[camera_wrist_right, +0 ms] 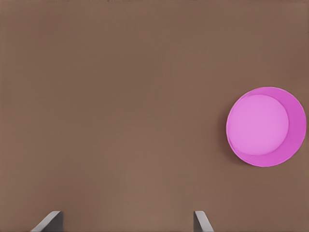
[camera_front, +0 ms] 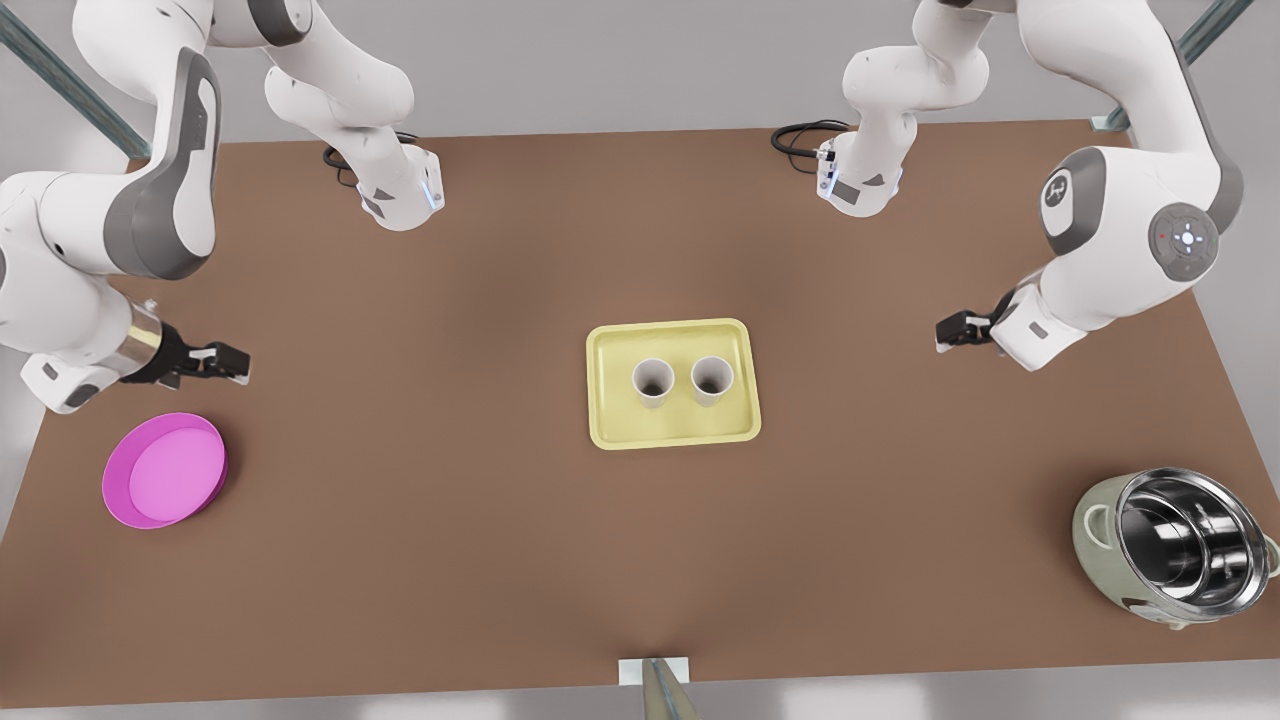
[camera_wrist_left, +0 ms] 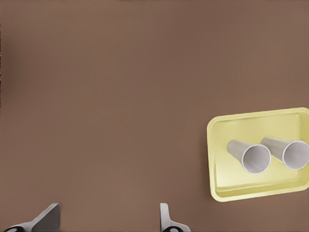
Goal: Use the left arm to pick up the white IKEA cup from the tray and place it on the middle-left position; use the right arm to pick up the white IKEA cup from the tray and place it on the middle-right position
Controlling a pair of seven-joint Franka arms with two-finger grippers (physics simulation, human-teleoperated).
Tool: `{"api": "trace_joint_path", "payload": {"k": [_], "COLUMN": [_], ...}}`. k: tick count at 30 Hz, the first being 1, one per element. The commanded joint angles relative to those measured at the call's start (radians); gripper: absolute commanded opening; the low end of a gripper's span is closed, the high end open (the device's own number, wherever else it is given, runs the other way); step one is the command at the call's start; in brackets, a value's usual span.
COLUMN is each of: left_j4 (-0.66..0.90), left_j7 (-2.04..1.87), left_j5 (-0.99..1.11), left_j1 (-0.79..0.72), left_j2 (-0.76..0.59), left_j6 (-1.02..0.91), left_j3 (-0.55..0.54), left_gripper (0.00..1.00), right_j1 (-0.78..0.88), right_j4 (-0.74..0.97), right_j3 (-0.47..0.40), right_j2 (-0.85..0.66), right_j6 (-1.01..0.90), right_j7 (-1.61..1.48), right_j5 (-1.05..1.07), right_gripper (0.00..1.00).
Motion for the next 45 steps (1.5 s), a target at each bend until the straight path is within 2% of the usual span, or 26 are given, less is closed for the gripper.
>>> {"api": "trace_joint_path", "payload": {"k": [1, 4, 5, 8, 10, 12, 15, 17, 23, 25, 30, 33, 35, 40, 43, 44, 45], "left_j4": [-0.004, -0.017, -0.020, -0.027, -0.023, -0.023, -0.003, -0.003, -0.027, -0.035, -0.066, -0.063, -0.034, -0.038, -0.037, -0.037, -0.038], "left_j7": [-0.011, -0.092, -0.161, -0.267, -0.269, -0.267, -0.264, -0.257, -0.227, -0.217, -0.223, -0.215, -0.217, -0.217, -0.224, -0.226, -0.227], "left_j5": [0.005, 0.068, 0.075, 0.078, 0.077, 0.071, 0.063, 0.040, 0.052, 0.054, 0.098, 0.077, -0.023, 0.012, 0.028, 0.031, 0.031], "left_j1": [0.003, -0.022, -0.037, -0.099, -0.102, -0.106, -0.115, -0.120, -0.122, -0.120, -0.117, -0.109, -0.109, -0.109, -0.117, -0.117, -0.119], "left_j2": [-0.004, 0.002, 0.001, -0.010, -0.007, -0.009, -0.010, -0.007, -0.002, -0.005, -0.022, -0.038, -0.042, -0.024, -0.030, -0.029, -0.030], "left_j6": [0.063, 0.039, 0.036, 0.025, 0.028, 0.030, 0.028, 0.043, 0.053, 0.044, 0.024, -0.061, -0.056, 0.033, 0.031, 0.031, 0.030], "left_j3": [-0.005, -0.025, -0.028, -0.031, -0.033, -0.039, -0.050, -0.057, -0.062, -0.062, -0.056, -0.042, -0.028, -0.021, -0.024, -0.025, -0.025], "left_gripper": [1.00, 1.00, 1.00, 1.00, 1.00, 1.00, 1.00, 1.00, 1.00, 1.00, 1.00, 1.00, 1.00, 1.00, 1.00, 1.00, 1.00], "right_j1": [0.000, 0.057, 0.148, 0.323, 0.409, 0.495, 0.615, 0.656, 0.692, 0.692, 0.704, 0.713, 0.718, 0.713, 0.704, 0.704, 0.704], "right_j4": [0.001, 0.001, -0.001, -0.028, -0.140, -0.140, -0.137, -0.124, -0.108, -0.108, -0.111, -0.200, -0.226, -0.231, -0.231, -0.231, -0.229], "right_j3": [-0.001, 0.022, 0.023, 0.023, 0.025, 0.025, 0.023, 0.034, 0.045, 0.103, 0.160, 0.161, 0.160, 0.155, 0.154, 0.151, 0.151], "right_j2": [0.000, 0.040, 0.068, 0.160, 0.180, 0.226, 0.287, 0.342, 0.381, 0.393, 0.441, 0.439, 0.441, 0.465, 0.464, 0.462, 0.460], "right_j6": [0.037, 0.038, 0.040, 0.195, 0.342, 0.382, 0.552, 0.618, 0.656, 0.658, 0.715, 0.776, 0.791, 0.807, 0.801, 0.801, 0.801], "right_j7": [-0.061, -0.030, 0.075, 0.313, 0.537, 0.743, 1.157, 1.280, 1.317, 1.314, 1.303, 1.217, 1.180, 1.174, 1.174, 1.178, 1.183], "right_j5": [0.002, 0.042, 0.060, 0.102, 0.130, 0.127, 0.131, 0.128, 0.142, 0.143, 0.137, 0.131, 0.131, 0.134, 0.134, 0.136, 0.136], "right_gripper": [1.00, 1.00, 1.00, 1.00, 1.00, 1.00, 1.00, 1.00, 1.00, 1.00, 1.00, 1.00, 1.00, 1.00, 0.78, 0.61, 0.49]}}
